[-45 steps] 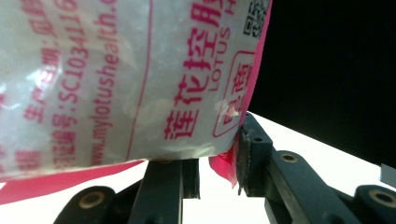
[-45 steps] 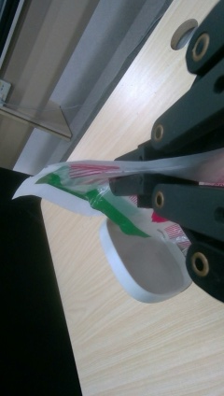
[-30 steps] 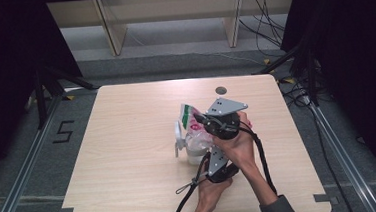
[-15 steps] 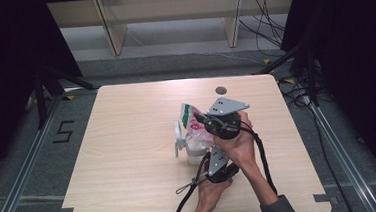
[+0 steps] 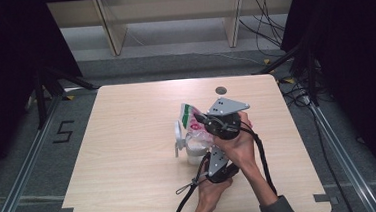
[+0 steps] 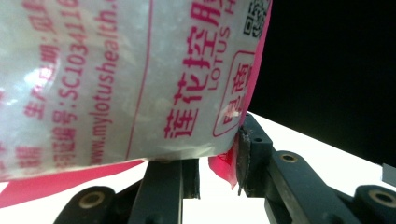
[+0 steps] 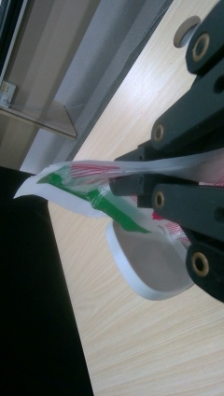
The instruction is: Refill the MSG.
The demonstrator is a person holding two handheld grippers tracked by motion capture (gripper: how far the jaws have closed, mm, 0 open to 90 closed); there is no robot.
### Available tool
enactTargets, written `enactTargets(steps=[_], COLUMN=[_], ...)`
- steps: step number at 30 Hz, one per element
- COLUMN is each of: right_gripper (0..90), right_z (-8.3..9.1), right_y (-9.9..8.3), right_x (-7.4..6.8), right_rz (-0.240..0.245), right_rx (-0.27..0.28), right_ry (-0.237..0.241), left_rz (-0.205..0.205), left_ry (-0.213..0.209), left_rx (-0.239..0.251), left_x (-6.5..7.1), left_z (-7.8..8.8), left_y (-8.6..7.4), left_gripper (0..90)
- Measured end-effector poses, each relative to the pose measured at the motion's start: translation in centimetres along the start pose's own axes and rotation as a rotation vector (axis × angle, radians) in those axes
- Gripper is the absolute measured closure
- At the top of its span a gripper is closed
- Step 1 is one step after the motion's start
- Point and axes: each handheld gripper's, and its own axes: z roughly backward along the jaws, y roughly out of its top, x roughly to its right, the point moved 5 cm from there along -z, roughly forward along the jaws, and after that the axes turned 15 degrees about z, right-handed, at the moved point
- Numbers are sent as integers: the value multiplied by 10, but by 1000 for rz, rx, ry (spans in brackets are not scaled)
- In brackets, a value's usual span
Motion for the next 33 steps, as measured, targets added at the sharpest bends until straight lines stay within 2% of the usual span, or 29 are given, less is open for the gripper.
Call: enactTargets(steps=[2, 3, 4, 6, 8, 10, 12, 14, 16, 19, 20, 24, 25, 27, 29, 31, 32, 33], right_gripper=[900, 900, 900, 900, 900, 900, 900, 900, 900, 900, 900, 900, 900, 900, 900, 900, 900, 900], right_z=[-2, -3, -5, -5, -3, -3, -5, -6, -5, -6, -6, -6, -6, -8, -6, -6, -6, -7], right_y=[1, 0, -1, -1, 0, 1, 0, 0, 2, 2, 2, 3, 3, 2, 3, 3, 3, 2], right_x=[1, -1, -1, -2, -1, 0, -1, 0, -1, -1, -3, -2, -2, -2, -2, -1, -2, -1], right_rz=[36, 26, 30, 17, 23, 29, 29, 42, 38, 47, 36, 25, 40, 54, 25, 38, 20, 44], right_rx=[11, -7, -8, -21, -16, 2, -17, -19, -18, -12, -24, -12, -11, -27, -23, -19, -26, -24], right_ry=[-12, 0, -11, 9, 12, -11, 1, -9, 13, -13, 8, 6, -9, 2, -3, 4, -1, -7], left_rz=[3, 7, 6, 5, 3, 1, 9, 6, 3, 4, 4, 1, 4, 13, 9, 10, 12, 11], left_ry=[11, -3, 0, 0, 2, 11, 0, -3, 2, 1, 1, 1, 6, -4, -4, -6, -8, 4], left_rx=[-13, -5, -7, -4, -5, -9, -3, 0, -1, 0, -1, 1, -2, 0, 3, -1, -1, -5], left_x=[0, 0, -1, -1, -1, 0, 0, 0, -1, -1, -1, -1, -1, -1, -1, -1, -1, -1], left_z=[1, -1, 0, 0, 0, 1, -1, 0, 1, 1, 1, 1, 2, 1, 2, 1, 1, 1], left_y=[0, -1, -1, -1, 0, 0, -1, 0, 1, 0, 0, 1, 1, 1, 2, 1, 1, 1], left_gripper=[730, 730, 730, 730, 731, 730, 730, 730, 730, 730, 730, 730, 730, 730, 730, 731, 730, 730])
